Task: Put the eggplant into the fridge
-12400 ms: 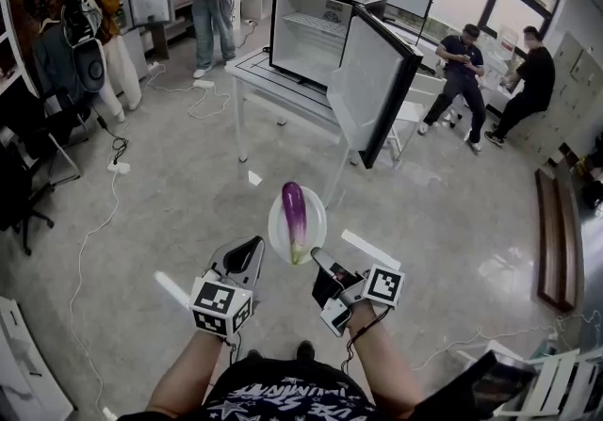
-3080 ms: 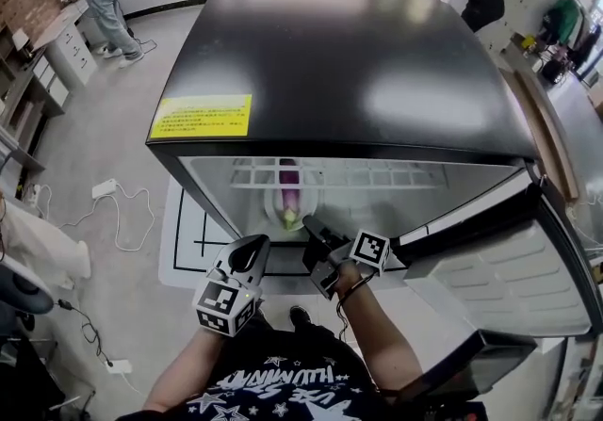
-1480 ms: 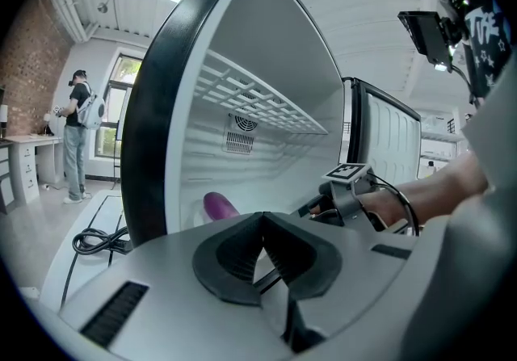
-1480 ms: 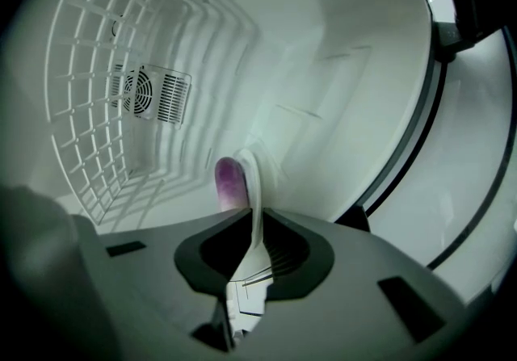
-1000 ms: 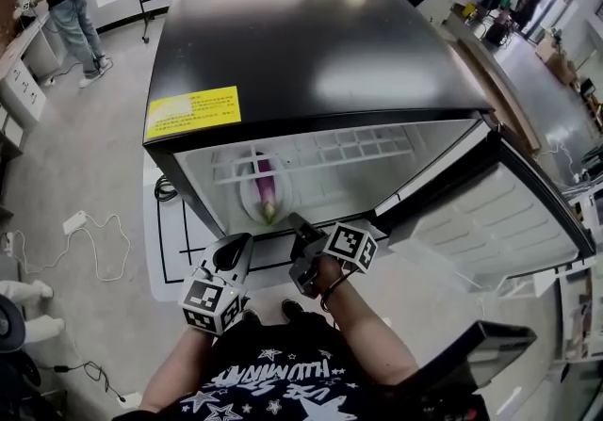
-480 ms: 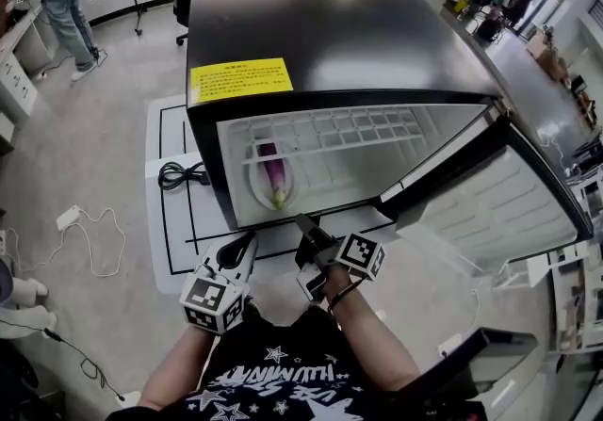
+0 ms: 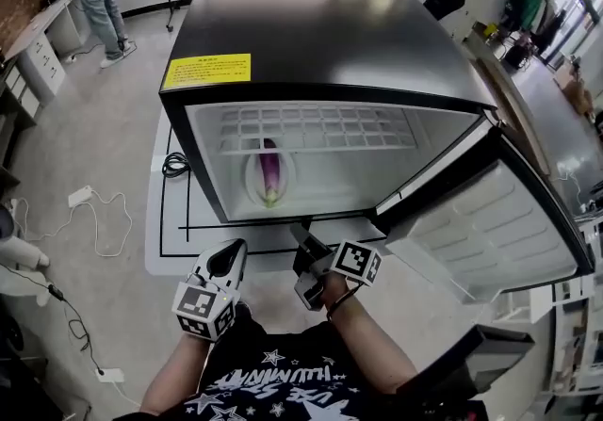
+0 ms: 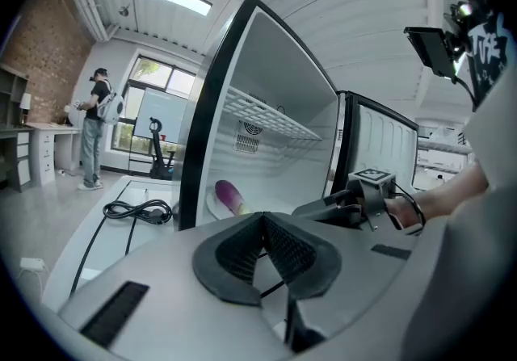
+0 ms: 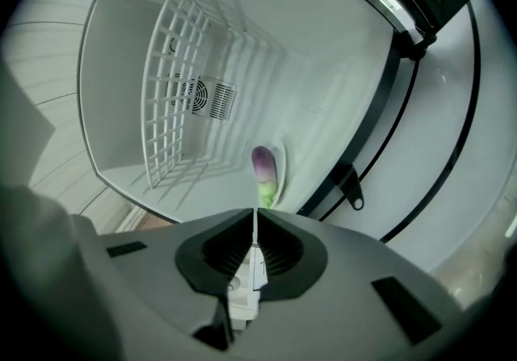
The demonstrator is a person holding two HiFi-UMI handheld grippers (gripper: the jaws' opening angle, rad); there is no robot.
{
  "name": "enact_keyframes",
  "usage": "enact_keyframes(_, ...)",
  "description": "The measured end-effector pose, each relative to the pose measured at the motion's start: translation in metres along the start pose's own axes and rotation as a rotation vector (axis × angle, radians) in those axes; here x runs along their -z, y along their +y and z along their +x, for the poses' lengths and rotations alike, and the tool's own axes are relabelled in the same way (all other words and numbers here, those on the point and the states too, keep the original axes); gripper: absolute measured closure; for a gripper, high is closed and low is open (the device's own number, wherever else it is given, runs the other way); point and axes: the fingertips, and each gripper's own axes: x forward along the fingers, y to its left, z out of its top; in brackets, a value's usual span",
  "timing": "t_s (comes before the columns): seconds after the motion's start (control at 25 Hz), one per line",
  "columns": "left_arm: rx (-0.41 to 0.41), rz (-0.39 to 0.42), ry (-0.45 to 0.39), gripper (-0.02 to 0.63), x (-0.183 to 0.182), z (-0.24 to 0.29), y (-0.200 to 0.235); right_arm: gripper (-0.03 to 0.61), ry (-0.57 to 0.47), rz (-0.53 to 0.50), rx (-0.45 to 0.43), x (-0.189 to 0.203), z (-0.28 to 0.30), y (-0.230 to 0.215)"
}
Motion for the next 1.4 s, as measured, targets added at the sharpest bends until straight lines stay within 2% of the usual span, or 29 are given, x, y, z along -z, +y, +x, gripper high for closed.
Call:
enact_keyframes(0.44,-0.208,-0.032,-0.066,0.604,0.005,0.003,-0.080,0.557,0.261,-0.098,-0.085,0.001,-0.060,-0.011)
enact_keyframes(0.76,-0.366,-0.074,-0.113,0.604,0.028,-0.025,-0.151,0.557,0.487,-0.151,-0.142,0.040,-0.115,-0.016)
enact_keyframes(1.12,-0.533,-0.126,-0.161,0.604,0.049,-0.076,-0.216,0.557,0.610,-0.205,-0.197,0.065,-0.188,-0.021)
enact_keyframes(1.4,-0.569,-0.119,-0.171,0.604,0.059,-0.105,-0.243,0.557,0.635,-0.254,-0.205,0.080,-0.213,-0.018)
